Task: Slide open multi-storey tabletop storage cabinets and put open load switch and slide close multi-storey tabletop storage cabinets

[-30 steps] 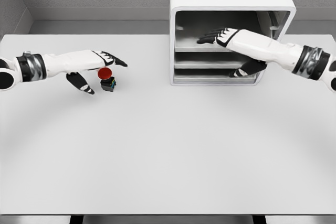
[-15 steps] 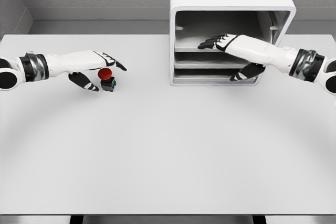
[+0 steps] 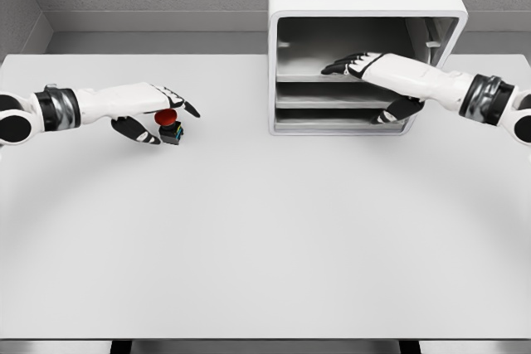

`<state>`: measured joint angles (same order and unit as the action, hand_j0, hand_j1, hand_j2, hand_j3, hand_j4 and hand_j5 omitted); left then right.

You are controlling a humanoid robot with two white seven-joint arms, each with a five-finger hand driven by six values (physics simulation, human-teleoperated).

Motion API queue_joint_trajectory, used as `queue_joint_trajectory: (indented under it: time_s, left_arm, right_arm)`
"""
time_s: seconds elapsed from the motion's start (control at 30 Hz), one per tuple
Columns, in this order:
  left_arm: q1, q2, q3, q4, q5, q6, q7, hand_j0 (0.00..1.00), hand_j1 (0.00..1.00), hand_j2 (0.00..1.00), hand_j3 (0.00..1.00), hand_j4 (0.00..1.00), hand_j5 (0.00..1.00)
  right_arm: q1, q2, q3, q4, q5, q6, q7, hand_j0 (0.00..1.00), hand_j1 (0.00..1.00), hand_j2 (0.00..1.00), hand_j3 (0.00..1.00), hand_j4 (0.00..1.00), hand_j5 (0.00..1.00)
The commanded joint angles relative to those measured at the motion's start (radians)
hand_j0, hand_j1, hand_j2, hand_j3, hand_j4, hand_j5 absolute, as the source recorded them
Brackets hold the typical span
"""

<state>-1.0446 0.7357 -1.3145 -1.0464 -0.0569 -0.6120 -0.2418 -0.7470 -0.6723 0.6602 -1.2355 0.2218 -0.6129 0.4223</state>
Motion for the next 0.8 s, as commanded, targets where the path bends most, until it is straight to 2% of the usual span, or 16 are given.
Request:
queue_joint_trajectory:
  time_s: [0.0,0.2,0.27,0.4,0.53,0.6,0.67,0.77]
  left_arm:
    - [0.000,-0.001,0.000,0.003,0.006,0.001,0.001,0.83,0.83,0.83,0.83,0.83,0.83]
    - [0.002,0.001,0.000,0.017,0.006,0.001,-0.001,0.83,0.83,0.83,0.83,0.83,0.83]
    - [0.002,-0.001,0.000,0.026,0.005,0.001,0.001,0.82,0.82,0.82,0.82,0.82,0.82]
    - [0.002,-0.001,0.001,0.032,0.005,0.001,0.001,0.76,0.76,0.76,0.76,0.76,0.76]
    - [0.002,-0.002,0.001,0.029,0.005,0.001,0.001,0.74,0.74,0.74,0.74,0.74,0.74]
    - [0.002,-0.013,0.001,0.026,0.005,0.001,0.001,0.75,0.75,0.75,0.75,0.75,0.75]
    - [0.002,-0.019,0.001,0.026,0.005,0.001,0.003,0.75,0.75,0.75,0.75,0.75,0.75]
    - [0.002,-0.019,0.001,0.025,0.005,0.001,0.003,0.75,0.75,0.75,0.75,0.75,0.75]
  right_arm:
    - [0.000,0.013,0.004,0.011,-0.004,0.002,0.000,1.00,1.00,1.00,1.00,1.00,1.00]
    - [0.006,0.066,0.006,0.021,0.054,0.002,0.001,1.00,1.00,1.00,1.00,1.00,1.00]
    - [0.006,0.065,0.006,0.021,0.054,0.002,0.001,1.00,1.00,1.00,1.00,1.00,1.00]
    - [0.015,0.066,0.006,0.021,0.077,0.002,0.001,1.00,1.00,1.00,1.00,1.00,1.00]
    - [0.020,0.051,0.001,0.004,0.079,0.002,0.001,1.00,1.00,1.00,1.00,1.00,1.00]
    - [0.029,0.017,-0.004,-0.044,0.077,0.002,0.001,1.00,1.00,1.00,1.00,1.00,1.00]
    - [0.035,0.014,-0.004,-0.061,0.076,0.002,0.001,1.00,1.00,1.00,1.00,1.00,1.00]
    - [0.040,-0.029,-0.005,-0.104,0.073,0.002,0.000,1.00,1.00,1.00,1.00,1.00,1.00]
